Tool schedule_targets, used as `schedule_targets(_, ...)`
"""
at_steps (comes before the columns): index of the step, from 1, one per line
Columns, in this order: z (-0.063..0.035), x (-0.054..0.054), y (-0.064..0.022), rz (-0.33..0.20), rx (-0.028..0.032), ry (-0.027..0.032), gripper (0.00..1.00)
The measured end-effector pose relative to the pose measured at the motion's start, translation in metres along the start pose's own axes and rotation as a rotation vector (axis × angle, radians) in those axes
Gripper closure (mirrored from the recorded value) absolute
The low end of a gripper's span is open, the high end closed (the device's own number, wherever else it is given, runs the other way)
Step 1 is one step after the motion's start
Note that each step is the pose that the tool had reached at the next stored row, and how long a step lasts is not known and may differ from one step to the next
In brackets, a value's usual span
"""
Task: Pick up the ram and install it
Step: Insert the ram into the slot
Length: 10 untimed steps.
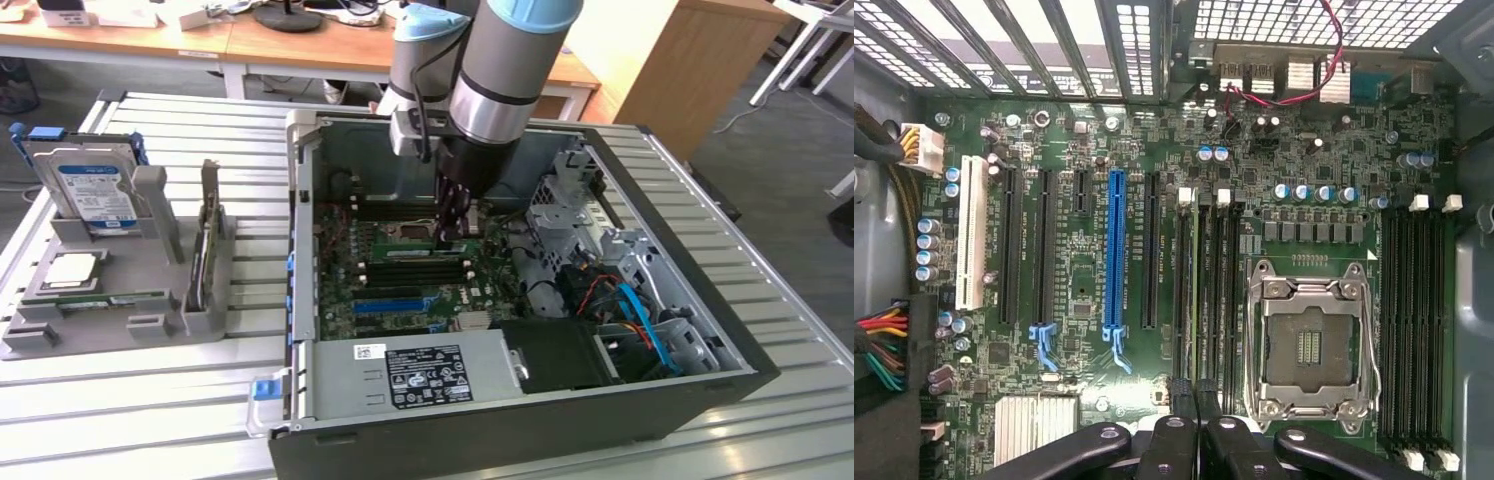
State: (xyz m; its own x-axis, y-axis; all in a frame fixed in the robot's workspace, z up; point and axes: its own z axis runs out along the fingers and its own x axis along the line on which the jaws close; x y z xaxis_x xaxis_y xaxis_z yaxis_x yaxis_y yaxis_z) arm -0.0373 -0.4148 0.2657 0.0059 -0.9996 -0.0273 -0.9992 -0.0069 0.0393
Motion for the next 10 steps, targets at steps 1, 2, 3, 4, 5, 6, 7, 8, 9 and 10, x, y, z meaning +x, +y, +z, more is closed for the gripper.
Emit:
schedule_targets(1,0.0001,0.0,0.0,0.0,0.0,-0.0001,0.88)
schedule_targets(2,0.0001,0.0,0.0,0.0,0.0,-0.0001,0.88)
schedule_targets(3,0.0002,0.0001,0.0,0.0,0.0001,-0.0004,0.88)
schedule_targets(4,0.0002,0.0004,0.0001,0.0,0.0002,-0.0005,0.88)
schedule_targets(5,0.0002,0.0011,0.0002,0.0,0.0002,-0.0004,0.88)
schedule_targets(6,0.0001,0.0019,0.0002,0.0,0.0001,-0.0002,0.88)
schedule_targets(7,0.0001,0.0026,0.0003,0.0,0.0001,-0.0003,0.88)
schedule_targets(8,0.0001,0.0031,0.0004,0.0,0.0001,-0.0003,0.88)
schedule_targets(9,0.0001,0.0032,0.0004,0.0,0.0002,-0.0003,0.88)
schedule_targets(10,0.0001,0.0032,0.0004,0.0,0.0002,-0.0003,0.88)
